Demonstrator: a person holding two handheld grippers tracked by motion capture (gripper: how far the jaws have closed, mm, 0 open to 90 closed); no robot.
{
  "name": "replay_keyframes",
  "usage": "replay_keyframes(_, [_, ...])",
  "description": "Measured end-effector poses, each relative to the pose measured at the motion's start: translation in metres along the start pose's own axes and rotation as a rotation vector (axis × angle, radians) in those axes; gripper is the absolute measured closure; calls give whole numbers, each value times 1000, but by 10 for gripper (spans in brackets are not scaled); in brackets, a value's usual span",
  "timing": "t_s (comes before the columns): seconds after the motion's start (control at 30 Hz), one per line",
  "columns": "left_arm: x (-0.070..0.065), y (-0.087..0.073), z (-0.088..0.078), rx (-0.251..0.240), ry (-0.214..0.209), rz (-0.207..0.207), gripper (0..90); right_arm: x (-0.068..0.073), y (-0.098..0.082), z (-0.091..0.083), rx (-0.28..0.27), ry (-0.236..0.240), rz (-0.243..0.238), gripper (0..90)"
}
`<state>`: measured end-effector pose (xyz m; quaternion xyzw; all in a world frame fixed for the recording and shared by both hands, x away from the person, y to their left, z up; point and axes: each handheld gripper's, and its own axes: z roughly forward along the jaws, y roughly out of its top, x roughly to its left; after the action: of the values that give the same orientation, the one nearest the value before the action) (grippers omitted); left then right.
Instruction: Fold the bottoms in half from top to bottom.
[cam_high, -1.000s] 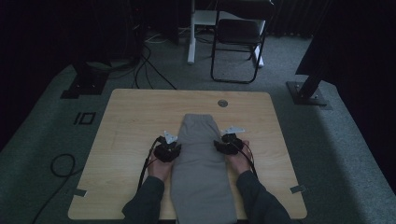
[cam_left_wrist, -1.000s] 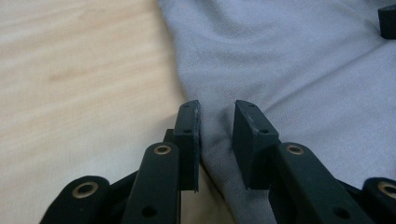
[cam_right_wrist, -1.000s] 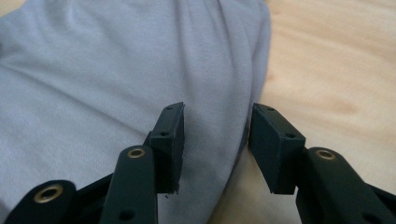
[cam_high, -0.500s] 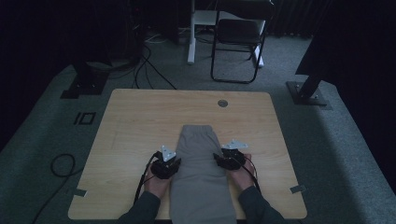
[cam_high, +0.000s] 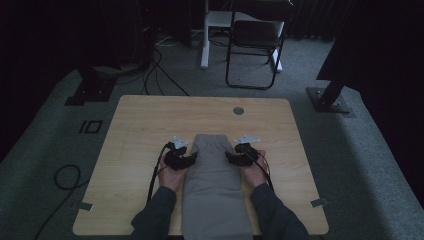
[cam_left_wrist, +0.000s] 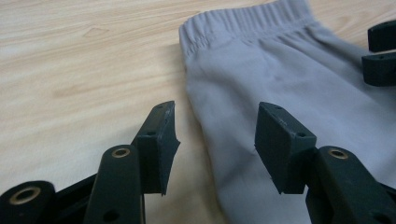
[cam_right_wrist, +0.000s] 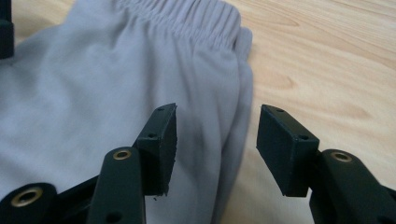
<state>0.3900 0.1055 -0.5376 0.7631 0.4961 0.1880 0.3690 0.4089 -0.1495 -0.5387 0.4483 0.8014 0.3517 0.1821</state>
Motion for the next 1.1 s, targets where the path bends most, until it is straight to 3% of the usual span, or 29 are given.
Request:
replay_keyframes(0.1, [0,4,11,28,4,5,474,-2,7,10,9,8,14,494])
replay_keyframes(0.2, [-1,4,23,73,14,30,475,-2,13,24,40,-18,16,510])
replay_keyframes(0.33, [-2,4,25,55,34,50,487,-3,14,29,35,-24,23,567])
replay_keyframes(0.43, [-2,5,27,47,8,51,605,1,16,29,43,0,1,710])
replay_keyframes(0.47, [-2,7,27,56,-8,50,684,2,17,29,51,7,2,747])
replay_keyframes(0.57, [0,12,29,96,-65,29,825,0,20,30,68,26,34,848])
replay_keyframes(0.63, [2,15,30,117,-89,30,850,-6,22,31,86,52,78,873])
replay_keyframes(0.67, [2,15,30,117,-89,30,856,-6,22,31,86,52,78,873])
replay_keyframes(0.73, [6,19,30,133,-98,8,867,-12,25,32,108,81,106,882])
replay_keyframes(0.83, [11,27,25,109,-96,-8,869,-20,29,30,95,98,121,883])
replay_keyframes(0.9, [14,38,17,67,-97,-17,870,-25,36,23,67,94,119,883])
replay_keyframes(1.1, [14,84,-11,-55,-73,12,871,-32,77,-14,-77,68,83,883])
